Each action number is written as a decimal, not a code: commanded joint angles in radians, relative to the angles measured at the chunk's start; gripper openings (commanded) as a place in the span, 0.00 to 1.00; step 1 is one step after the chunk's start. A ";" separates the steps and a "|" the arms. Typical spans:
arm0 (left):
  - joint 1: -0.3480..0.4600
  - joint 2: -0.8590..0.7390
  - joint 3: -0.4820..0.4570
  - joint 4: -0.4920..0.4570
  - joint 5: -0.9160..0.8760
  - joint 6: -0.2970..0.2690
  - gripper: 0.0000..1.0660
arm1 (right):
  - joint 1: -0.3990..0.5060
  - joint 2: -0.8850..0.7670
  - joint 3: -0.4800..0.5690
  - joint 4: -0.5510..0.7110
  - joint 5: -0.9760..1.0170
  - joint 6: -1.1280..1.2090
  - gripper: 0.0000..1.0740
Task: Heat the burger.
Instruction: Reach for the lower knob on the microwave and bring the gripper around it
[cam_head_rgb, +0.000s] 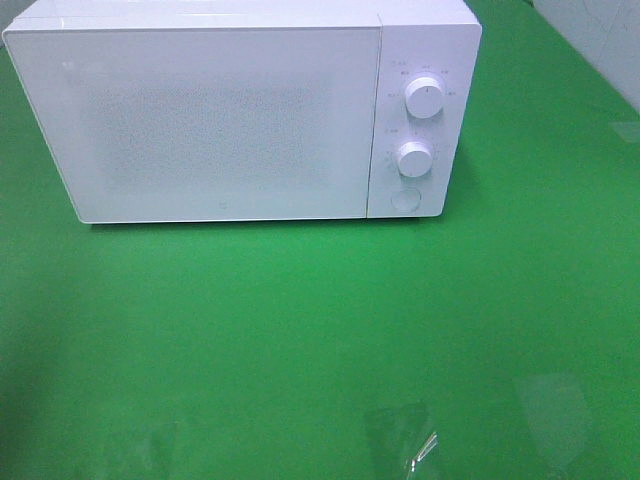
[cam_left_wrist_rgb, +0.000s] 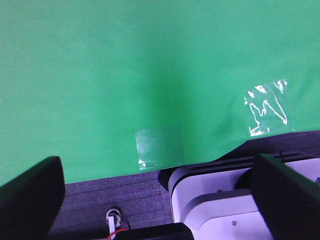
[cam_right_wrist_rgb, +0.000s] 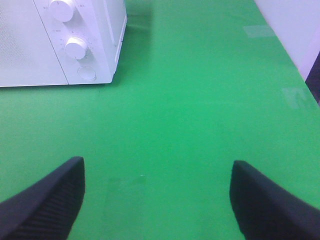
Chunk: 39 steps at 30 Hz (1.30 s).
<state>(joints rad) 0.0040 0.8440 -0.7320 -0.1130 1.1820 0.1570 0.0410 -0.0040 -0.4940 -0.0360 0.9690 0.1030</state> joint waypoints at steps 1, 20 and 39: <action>0.003 -0.129 0.080 0.021 -0.061 0.020 0.87 | -0.007 -0.027 0.002 0.001 -0.009 -0.002 0.71; 0.003 -0.606 0.212 -0.002 -0.112 -0.016 0.87 | -0.007 -0.027 0.002 0.001 -0.009 -0.002 0.71; 0.003 -0.872 0.212 -0.038 -0.119 -0.038 0.87 | -0.007 -0.027 0.002 0.001 -0.009 -0.002 0.71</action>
<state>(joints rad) 0.0040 -0.0050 -0.5210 -0.1500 1.0730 0.1270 0.0410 -0.0040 -0.4940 -0.0360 0.9690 0.1030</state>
